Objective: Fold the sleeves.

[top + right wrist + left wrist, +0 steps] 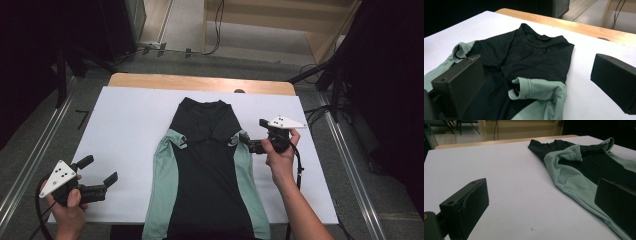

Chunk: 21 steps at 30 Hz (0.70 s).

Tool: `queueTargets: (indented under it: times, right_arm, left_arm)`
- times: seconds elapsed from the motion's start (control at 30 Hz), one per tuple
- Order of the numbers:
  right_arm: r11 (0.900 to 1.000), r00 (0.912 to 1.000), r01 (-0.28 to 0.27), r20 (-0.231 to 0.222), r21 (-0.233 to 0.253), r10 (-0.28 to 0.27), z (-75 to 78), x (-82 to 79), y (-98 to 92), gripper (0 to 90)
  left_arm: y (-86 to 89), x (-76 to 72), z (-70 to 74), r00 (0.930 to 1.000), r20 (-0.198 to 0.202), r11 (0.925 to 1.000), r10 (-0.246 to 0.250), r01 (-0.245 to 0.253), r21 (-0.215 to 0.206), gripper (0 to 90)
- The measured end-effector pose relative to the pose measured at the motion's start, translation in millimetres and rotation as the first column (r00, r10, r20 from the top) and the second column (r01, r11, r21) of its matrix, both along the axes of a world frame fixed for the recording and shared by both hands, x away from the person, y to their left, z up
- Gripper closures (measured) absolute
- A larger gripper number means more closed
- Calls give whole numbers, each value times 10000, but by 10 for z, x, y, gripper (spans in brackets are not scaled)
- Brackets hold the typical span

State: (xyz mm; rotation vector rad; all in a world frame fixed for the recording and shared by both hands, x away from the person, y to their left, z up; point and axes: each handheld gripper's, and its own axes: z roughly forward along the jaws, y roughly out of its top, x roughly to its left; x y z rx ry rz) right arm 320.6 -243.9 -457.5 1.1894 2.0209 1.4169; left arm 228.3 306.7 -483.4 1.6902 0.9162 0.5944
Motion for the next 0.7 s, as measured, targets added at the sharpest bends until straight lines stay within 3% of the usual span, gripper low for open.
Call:
queueTargets:
  times: [0.27, 0.7]
  right_arm:
    - [9995, 9997, 224, 113, 238, -226, -53, -138, -138, 0]
    - [9969, 9970, 674, 360, 399, -688, -156, -368, -359, 0]
  left_arm:
    - [-60, 9, 21, 9999, -6, 9992, -160, 159, -360, 0]
    - [-182, 69, 54, 9993, 30, 9992, -385, 385, -50, 0]
